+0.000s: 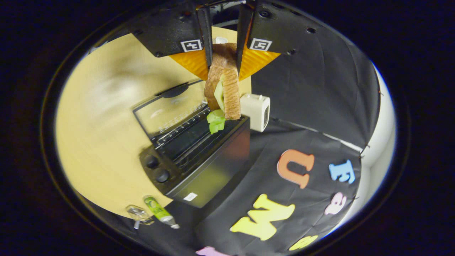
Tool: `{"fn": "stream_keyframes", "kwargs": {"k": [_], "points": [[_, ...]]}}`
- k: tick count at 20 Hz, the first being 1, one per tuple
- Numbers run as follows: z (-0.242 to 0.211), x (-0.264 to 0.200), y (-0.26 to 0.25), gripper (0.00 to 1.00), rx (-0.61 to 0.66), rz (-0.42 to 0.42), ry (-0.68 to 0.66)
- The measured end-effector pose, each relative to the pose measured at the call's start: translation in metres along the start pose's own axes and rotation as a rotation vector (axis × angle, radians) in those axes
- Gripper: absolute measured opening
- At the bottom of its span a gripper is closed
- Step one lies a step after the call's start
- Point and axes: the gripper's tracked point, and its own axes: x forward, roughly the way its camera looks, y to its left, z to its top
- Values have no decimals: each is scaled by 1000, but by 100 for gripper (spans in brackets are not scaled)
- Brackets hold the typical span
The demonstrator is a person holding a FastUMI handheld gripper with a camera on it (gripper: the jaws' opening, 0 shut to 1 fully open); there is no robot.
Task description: Open the toaster oven, put the food inside, and close the toaster oven door.
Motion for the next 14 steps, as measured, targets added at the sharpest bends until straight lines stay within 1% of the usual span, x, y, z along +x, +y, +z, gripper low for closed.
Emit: {"fn": "stream_keyframes", "kwargs": {"k": [1,3,5,7,10,14], "points": [[6,7,-8,35,63,2,-32],[19,28,-13,35,181,38,-83],[29,48,-15,35,251,73,-127],[39,68,-18,35,283,90,-179],[57,94,-29,35,306,84,-277],[71,129,-33,35,372,104,-348]]}}
